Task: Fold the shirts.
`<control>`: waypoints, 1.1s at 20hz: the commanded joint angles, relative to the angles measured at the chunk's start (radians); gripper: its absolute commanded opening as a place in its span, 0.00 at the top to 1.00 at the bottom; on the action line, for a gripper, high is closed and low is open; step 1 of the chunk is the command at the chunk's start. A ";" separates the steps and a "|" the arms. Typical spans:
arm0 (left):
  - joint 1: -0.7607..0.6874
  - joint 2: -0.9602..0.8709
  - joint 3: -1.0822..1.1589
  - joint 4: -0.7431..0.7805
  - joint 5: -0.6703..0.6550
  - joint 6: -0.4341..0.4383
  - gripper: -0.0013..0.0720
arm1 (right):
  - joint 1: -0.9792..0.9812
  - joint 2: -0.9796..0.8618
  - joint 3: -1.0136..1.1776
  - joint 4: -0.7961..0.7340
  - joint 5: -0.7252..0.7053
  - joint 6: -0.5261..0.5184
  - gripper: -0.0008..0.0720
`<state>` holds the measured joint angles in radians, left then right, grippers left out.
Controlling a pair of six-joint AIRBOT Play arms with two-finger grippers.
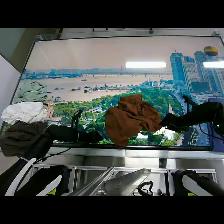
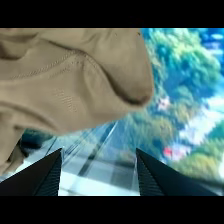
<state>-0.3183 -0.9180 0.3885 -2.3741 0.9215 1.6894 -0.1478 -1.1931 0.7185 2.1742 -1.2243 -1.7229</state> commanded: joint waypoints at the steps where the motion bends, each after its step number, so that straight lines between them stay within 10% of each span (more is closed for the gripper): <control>1: -0.087 -0.098 -0.026 -0.115 -0.198 0.068 0.08 | -0.002 -0.126 0.011 0.064 0.036 -0.060 0.30; 6: -0.184 -0.304 0.173 -0.104 -0.179 0.068 0.09 | 0.022 -0.230 0.066 0.151 0.037 -0.153 0.30; 8: -0.184 -0.372 0.220 -0.105 -0.147 0.068 0.45 | 0.042 -0.264 0.067 0.154 0.037 -0.167 0.30; 12: -0.184 -0.452 0.282 -0.106 -0.132 0.066 0.50 | 0.060 -0.309 0.073 0.196 0.073 -0.239 0.30; 14: -0.184 -0.454 0.307 -0.106 -0.124 0.066 0.96 | 0.059 -0.317 0.100 0.197 0.072 -0.266 0.54; 16: -0.184 -0.440 0.324 -0.106 -0.125 0.065 0.96 | 0.058 -0.316 0.137 0.198 0.072 -0.271 0.59; 18: -0.182 -0.410 0.323 -0.104 -0.138 0.065 0.96 | 0.058 -0.316 0.172 0.198 0.062 -0.271 0.96; 22: -0.144 -0.361 0.321 -0.104 -0.134 0.065 0.96 | 0.058 -0.312 0.211 0.198 0.035 -0.271 0.96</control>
<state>-0.4831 -1.3067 0.7059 -2.4794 0.7891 1.7554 -0.0910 -1.5066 0.9016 2.3692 -1.1728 -1.9877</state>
